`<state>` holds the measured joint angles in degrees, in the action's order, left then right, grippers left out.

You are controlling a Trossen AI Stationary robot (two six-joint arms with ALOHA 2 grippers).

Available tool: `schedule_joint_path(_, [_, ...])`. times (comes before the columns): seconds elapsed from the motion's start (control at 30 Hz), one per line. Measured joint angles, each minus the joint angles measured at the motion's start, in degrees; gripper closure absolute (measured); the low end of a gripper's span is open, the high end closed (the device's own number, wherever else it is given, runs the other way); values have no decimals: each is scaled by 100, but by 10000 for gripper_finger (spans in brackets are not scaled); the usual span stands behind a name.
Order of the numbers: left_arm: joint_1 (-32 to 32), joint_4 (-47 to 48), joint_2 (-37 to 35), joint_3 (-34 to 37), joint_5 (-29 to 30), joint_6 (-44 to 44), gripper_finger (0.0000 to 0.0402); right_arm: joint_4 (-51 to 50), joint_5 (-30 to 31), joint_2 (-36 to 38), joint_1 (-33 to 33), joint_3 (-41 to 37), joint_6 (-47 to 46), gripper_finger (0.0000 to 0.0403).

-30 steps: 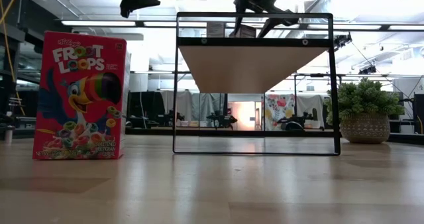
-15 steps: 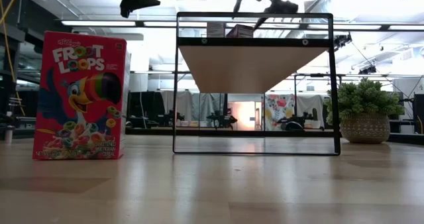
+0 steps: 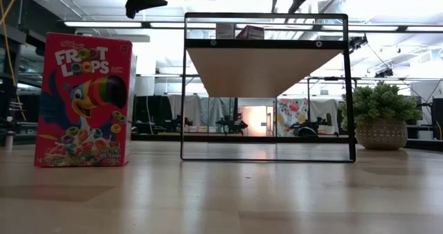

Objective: Stack cereal on shelf
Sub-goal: Align the violet cereal box with the other violet cereal box on the shelf

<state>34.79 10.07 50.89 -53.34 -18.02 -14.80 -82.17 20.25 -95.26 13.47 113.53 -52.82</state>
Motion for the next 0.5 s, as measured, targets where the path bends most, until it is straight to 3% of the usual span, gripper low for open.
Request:
schedule_joint_path(0.17, [0, -1, 0, 0, 5, -1, 128, -291, 226, -9, -11, -746, -177, 380])
schedule_joint_path(0.33, [0, 2, 0, 0, 22, -1, 128, 997, 50, -15, -13, -1470, 72, 377])
schedule_joint_path(0.5, [0, 2, 0, 0, 24, -7, 128, 1780, -223, -11, -13, -1676, 333, 398])
